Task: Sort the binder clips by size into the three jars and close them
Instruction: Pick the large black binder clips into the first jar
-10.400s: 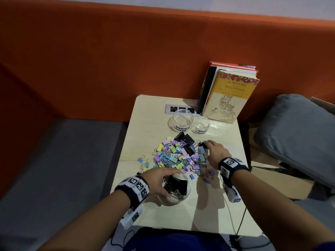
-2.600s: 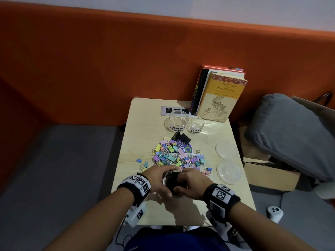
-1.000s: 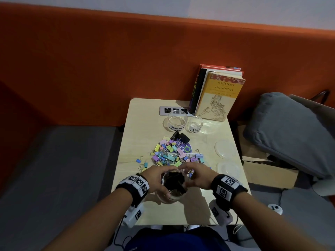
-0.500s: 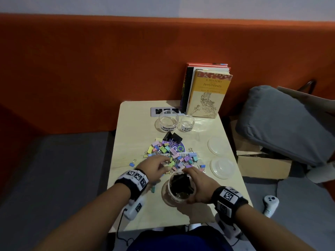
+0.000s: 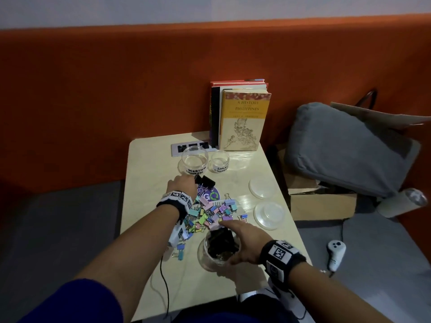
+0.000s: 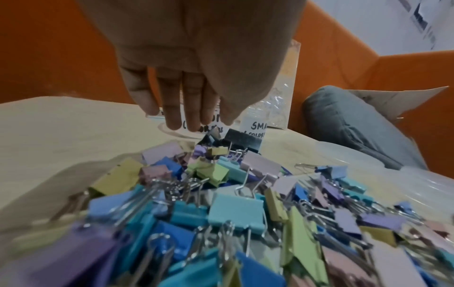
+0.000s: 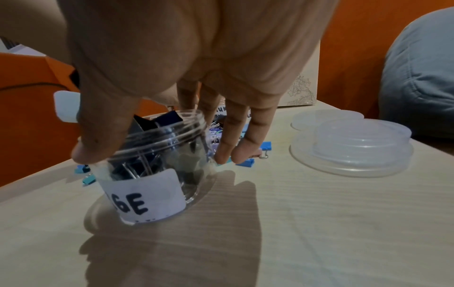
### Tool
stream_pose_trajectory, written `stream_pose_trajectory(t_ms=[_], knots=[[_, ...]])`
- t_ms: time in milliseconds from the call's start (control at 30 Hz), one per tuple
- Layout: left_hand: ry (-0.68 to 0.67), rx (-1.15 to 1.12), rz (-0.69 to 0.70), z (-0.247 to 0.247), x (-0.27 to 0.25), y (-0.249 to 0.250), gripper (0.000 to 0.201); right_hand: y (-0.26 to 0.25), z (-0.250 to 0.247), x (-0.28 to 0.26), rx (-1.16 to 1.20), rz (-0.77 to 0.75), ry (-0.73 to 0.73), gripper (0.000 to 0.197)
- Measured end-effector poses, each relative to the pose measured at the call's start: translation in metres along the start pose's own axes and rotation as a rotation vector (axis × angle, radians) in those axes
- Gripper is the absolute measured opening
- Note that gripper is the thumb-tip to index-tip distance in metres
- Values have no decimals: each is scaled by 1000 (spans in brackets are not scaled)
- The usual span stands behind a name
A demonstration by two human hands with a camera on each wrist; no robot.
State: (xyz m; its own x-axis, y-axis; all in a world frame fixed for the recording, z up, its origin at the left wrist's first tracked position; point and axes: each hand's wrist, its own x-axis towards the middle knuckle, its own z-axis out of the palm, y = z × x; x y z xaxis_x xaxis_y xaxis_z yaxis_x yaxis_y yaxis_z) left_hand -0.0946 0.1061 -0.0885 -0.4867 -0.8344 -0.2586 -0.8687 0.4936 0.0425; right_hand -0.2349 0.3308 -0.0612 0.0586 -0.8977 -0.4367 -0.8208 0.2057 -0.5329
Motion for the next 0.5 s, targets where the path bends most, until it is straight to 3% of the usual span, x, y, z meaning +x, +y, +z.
stream_pose_trajectory(t_ms=[267,500], knots=[[-97,91,-49,-3,22,19,24,5,-1,5,-8,-2,-16,105],[-101,-36,-56,3,28,19,20,5,-1,4,10,2,-26,105]])
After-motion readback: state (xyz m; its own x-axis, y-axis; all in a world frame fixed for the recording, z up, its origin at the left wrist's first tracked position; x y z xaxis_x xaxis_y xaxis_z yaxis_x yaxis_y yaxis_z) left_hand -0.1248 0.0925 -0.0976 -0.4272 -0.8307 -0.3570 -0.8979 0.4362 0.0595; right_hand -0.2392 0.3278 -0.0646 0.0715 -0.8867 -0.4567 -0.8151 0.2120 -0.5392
